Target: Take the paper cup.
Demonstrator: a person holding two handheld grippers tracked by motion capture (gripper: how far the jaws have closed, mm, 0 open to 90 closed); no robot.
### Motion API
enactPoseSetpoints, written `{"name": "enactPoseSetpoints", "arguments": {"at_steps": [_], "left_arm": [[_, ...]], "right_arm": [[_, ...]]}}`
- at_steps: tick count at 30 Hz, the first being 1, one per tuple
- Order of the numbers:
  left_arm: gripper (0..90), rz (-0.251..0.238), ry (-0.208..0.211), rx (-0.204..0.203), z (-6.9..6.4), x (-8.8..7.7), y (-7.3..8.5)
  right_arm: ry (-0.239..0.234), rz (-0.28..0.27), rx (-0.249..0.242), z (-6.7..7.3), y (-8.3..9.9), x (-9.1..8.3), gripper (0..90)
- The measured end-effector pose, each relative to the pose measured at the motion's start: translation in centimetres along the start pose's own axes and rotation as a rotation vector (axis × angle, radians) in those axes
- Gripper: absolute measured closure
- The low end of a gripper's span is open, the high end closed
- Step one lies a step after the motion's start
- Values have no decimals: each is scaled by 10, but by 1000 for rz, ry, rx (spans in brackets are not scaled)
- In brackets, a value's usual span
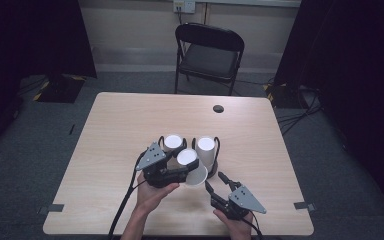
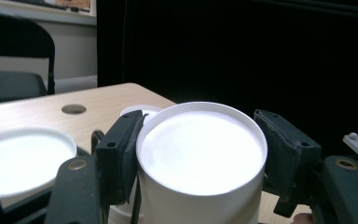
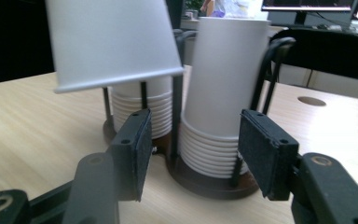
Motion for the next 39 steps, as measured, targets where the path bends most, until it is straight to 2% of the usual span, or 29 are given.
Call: {"name": "enactPoseSetpoints", "arguments": {"at_steps": [1,4,6,9,12,16,18,23,27,33,39], "left_arm": [[352,-3,8,-17,0,-1,3],[352,-2,-3,-39,3,-5,7],[352,-17,15,-77,3,-7,9],[351,-10,7,-90,4,-9,11],[351,-30,16,-128,5,-13,12],[351,-56,49,-179,3,-16,13],[351,-53,56,-182,2,-16,13],[351,-73,96,-224,-5,-19,12],[351,-84,117,-248,-8,-19,13],[351,-88,165,-286,-13,-15,14],[348,-86,177,-297,-15,-12,16]], "right_arm": [[-5,-4,-4,2,0,0,456],[-30,-20,-35,10,0,-1,460],[-43,-34,-43,15,0,-2,461],[-63,-63,-57,20,-3,-3,484],[-80,-80,-73,25,-6,-4,509],[-83,-113,-79,27,-9,-4,518],[-85,-130,-96,28,-11,-3,523],[-102,-175,-115,32,-17,-2,560],[-120,-187,-122,35,-19,0,577],[-131,-205,-118,37,-22,6,621],[-129,-248,-98,36,-29,7,681]]}}
Point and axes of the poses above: each handheld gripper's, and its own axes: x roughly forward along the jaws, y roughly out of its underside, z roughly to its left, the point moved 9 cm from there along x, roughly forward along the jaws, and after that the axes turned 14 degrees about y, right-handed, at the moved point
